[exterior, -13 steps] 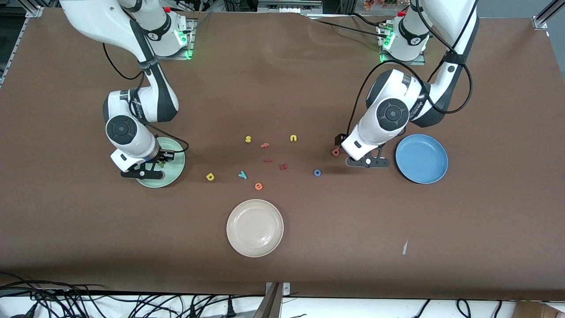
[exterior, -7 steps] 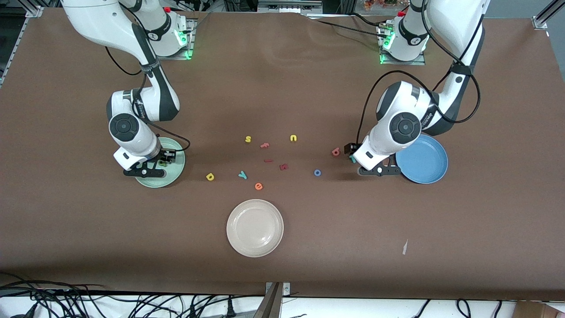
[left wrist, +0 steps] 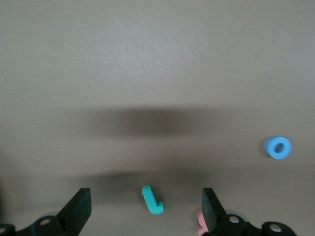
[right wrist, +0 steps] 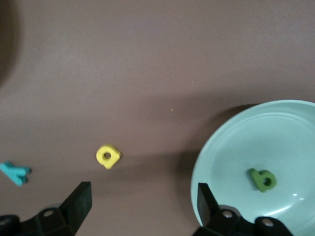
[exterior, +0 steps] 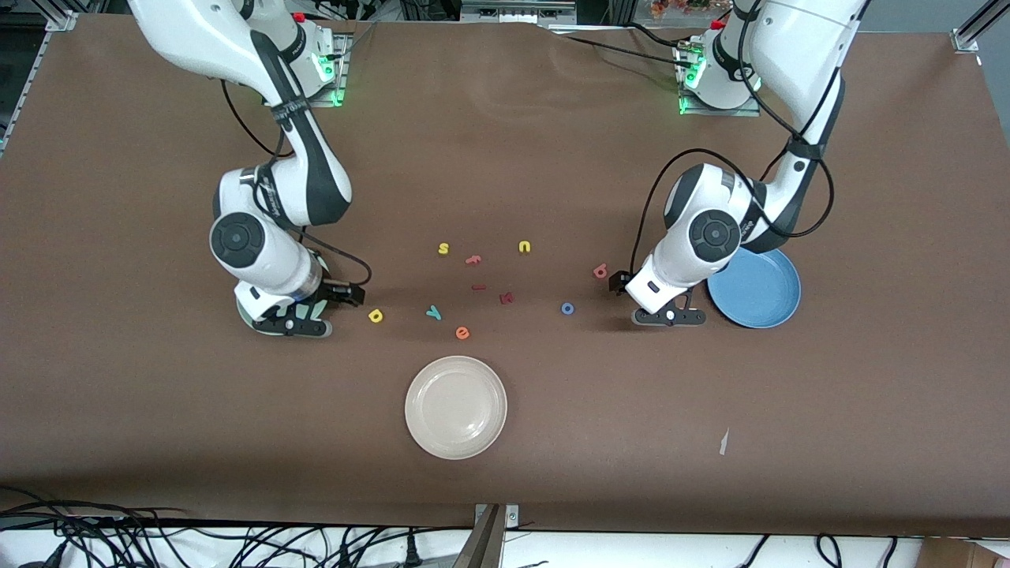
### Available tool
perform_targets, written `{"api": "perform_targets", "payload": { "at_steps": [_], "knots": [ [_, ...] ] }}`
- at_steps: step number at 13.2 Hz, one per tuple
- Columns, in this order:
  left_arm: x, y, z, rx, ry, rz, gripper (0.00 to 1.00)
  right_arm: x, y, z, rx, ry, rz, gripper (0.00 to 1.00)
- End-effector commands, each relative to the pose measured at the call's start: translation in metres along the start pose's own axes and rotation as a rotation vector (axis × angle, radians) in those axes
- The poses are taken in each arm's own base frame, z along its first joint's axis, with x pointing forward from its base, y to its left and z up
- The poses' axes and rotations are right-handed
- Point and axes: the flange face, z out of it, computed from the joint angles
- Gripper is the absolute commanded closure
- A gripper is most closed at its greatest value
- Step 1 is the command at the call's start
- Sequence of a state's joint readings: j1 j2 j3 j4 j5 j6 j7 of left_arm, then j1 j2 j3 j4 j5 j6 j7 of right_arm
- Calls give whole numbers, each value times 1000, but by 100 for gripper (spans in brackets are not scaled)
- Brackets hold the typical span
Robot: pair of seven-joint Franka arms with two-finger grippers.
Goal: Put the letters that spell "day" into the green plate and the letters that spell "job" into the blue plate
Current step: 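Grasp the yellow letter a with the right gripper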
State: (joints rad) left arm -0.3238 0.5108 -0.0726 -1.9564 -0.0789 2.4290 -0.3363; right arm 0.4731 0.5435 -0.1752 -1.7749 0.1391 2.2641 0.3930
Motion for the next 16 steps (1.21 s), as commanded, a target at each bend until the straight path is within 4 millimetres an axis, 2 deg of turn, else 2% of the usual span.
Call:
{"api": "perform_targets", "payload": {
  "at_steps": [1, 2, 4, 6, 8, 10, 12, 14, 15, 16],
  "knots": [
    [-17, 0, 17, -15, 4, 12, 2, 25, -32, 44, -6, -11, 172, 10],
    [-20, 3, 18, -16, -1, 17, 4, 21, -44, 47, -5, -10, 211, 13],
    [-23, 4, 20, -15, -7, 9, 6, 16, -50, 59, -16, -20, 278, 15],
    [-24, 5, 21, -16, -9, 12, 10, 14, -50, 67, -23, -28, 270, 18],
    [-25, 6, 22, -13, -12, 14, 11, 11, -49, 69, -29, -40, 266, 23],
    [-26, 4, 25, -11, -17, 15, 12, 8, -50, 71, -34, -50, 266, 36],
    [-26, 3, 26, -9, -18, 14, 21, 4, -51, 75, -40, -57, 261, 53],
    [-27, 3, 32, -6, -27, 15, 21, -2, -53, 81, -44, -61, 255, 57],
    [-27, 3, 33, -5, -28, 16, 21, -6, -58, 81, -43, -62, 248, 62],
    [-27, 3, 34, -4, -29, 17, 21, -7, -60, 82, -43, -64, 244, 76]
  ]
}}
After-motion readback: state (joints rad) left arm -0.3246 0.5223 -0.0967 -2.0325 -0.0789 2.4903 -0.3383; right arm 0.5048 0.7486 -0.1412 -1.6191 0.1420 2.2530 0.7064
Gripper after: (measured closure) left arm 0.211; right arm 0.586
